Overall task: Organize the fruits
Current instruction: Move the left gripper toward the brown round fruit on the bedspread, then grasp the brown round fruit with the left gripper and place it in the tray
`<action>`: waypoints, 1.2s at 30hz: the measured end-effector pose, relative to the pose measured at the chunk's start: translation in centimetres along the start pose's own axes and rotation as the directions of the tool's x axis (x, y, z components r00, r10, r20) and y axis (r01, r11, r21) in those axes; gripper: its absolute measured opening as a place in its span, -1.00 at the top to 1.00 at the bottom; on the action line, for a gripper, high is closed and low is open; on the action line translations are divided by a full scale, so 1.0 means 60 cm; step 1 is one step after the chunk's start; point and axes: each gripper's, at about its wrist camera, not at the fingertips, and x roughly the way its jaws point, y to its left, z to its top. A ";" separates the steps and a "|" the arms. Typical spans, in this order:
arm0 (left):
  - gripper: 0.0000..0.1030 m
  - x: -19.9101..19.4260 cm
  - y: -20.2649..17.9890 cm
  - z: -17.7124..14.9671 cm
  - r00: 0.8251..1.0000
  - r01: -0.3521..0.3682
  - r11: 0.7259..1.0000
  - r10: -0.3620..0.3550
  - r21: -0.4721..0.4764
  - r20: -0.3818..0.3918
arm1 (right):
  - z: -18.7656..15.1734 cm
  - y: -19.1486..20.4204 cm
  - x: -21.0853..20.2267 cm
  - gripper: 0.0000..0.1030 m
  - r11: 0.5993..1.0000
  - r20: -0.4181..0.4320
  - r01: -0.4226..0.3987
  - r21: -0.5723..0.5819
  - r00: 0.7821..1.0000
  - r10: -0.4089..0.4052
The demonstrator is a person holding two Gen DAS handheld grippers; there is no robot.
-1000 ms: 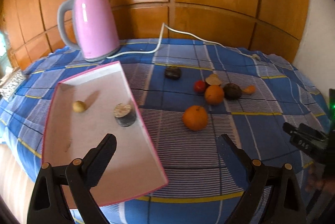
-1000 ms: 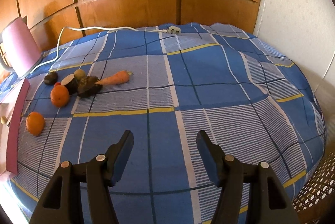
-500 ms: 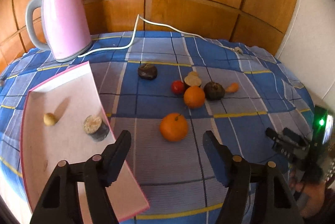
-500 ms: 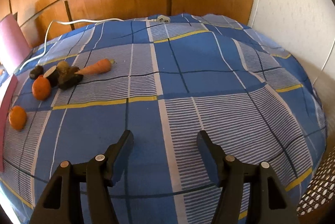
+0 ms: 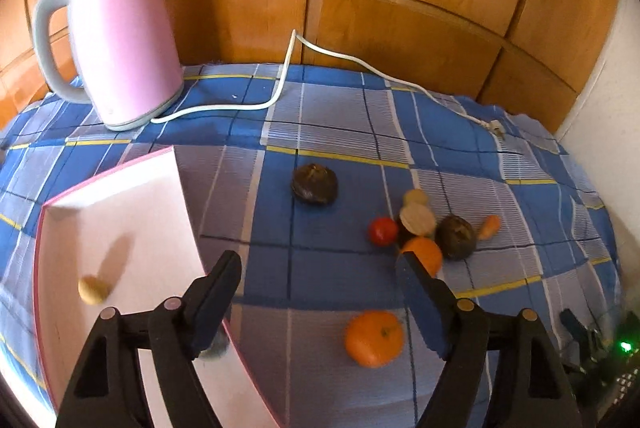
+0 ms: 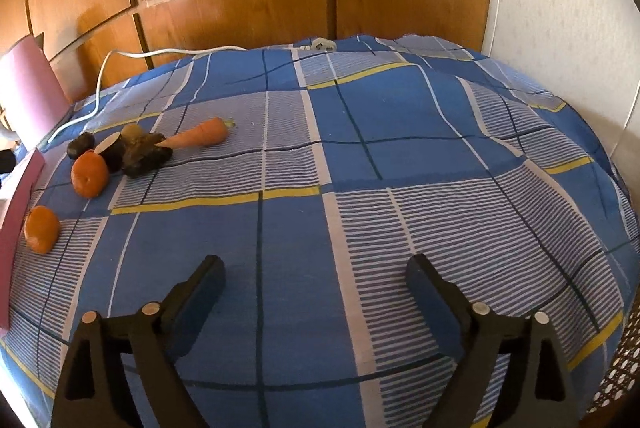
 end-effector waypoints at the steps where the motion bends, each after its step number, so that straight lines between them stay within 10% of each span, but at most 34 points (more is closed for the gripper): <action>1: -0.56 0.008 -0.001 0.006 1.000 -0.001 1.000 0.001 0.011 -0.008 | 0.000 0.001 0.000 -0.88 1.000 0.002 0.001 -0.005 1.000 -0.001; 12: -0.51 0.098 -0.012 0.068 0.995 -0.044 0.997 0.049 0.059 -0.082 | -0.001 0.002 0.004 -0.91 1.000 0.017 -0.007 -0.021 1.000 0.008; 24: 0.05 0.195 -0.027 0.091 0.978 -0.096 0.992 0.109 0.082 -0.180 | -0.005 0.002 0.002 -0.91 1.000 0.031 -0.010 -0.026 0.999 0.011; 36: 0.17 0.040 0.022 0.049 0.999 -0.050 0.992 0.050 -0.117 -0.005 | -0.005 0.004 0.001 -0.91 0.999 0.036 -0.003 -0.032 0.999 0.004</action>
